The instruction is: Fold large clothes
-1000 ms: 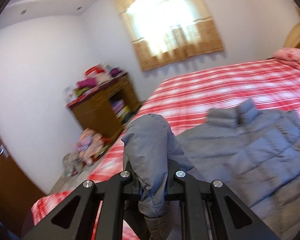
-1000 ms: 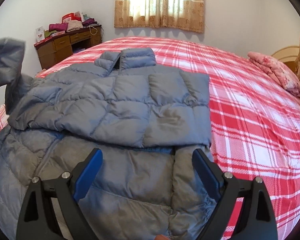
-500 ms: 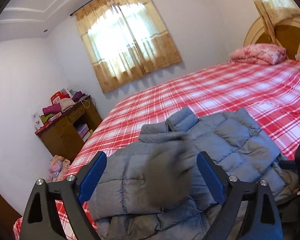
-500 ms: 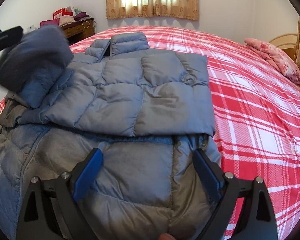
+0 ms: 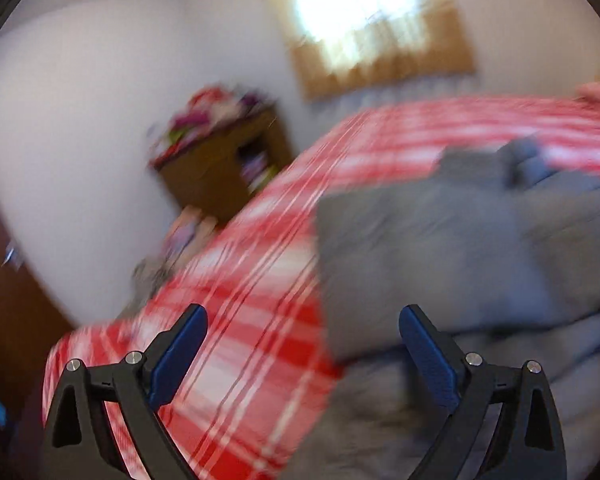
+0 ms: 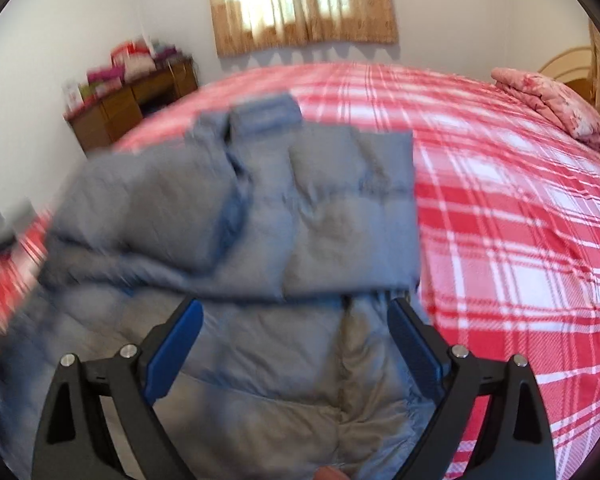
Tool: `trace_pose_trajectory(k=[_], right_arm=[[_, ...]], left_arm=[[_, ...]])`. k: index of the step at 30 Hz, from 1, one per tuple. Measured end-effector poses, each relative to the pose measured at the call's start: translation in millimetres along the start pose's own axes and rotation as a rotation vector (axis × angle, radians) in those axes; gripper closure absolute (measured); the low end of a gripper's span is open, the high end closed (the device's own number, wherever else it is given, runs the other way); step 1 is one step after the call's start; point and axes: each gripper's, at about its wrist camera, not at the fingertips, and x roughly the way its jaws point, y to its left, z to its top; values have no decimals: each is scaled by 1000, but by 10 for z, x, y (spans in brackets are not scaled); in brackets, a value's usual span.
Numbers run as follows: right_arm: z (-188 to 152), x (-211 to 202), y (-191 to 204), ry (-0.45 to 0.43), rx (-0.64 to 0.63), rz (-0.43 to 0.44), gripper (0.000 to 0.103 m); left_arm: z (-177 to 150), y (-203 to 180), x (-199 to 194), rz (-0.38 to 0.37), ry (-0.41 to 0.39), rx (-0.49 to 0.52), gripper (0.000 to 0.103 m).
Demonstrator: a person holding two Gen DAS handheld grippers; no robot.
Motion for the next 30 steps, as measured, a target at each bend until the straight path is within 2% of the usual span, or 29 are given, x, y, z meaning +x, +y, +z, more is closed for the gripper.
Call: trace_pose_trajectory(k=[2, 4, 7, 11, 12, 13, 15, 18, 23, 27, 30], right_arm=[[168, -29, 53, 6, 30, 41, 8], [305, 53, 143, 29, 39, 79, 8], [381, 388, 237, 101, 36, 67, 11], [329, 764, 266, 158, 79, 112, 19], [302, 841, 271, 166, 92, 135, 29], [285, 872, 272, 168, 103, 164, 49], [257, 846, 317, 148, 93, 186, 81], [258, 686, 354, 103, 57, 167, 89], [263, 379, 97, 30, 69, 75, 91], [115, 372, -106, 66, 62, 2, 90], [62, 421, -201, 76, 90, -13, 78]], left_arm=[[-118, 108, 263, 32, 84, -59, 6], [-197, 158, 396, 52, 124, -90, 6], [-238, 153, 523, 59, 164, -98, 6], [-307, 205, 660, 42, 213, -122, 6], [-330, 219, 696, 34, 230, -131, 6], [-341, 215, 727, 29, 245, -141, 6], [-349, 225, 751, 13, 251, -157, 6], [-365, 256, 775, -7, 256, -178, 6], [-366, 253, 750, -7, 251, -184, 6], [-360, 235, 745, 1, 251, -176, 6], [-337, 219, 742, 6, 257, -163, 6]])
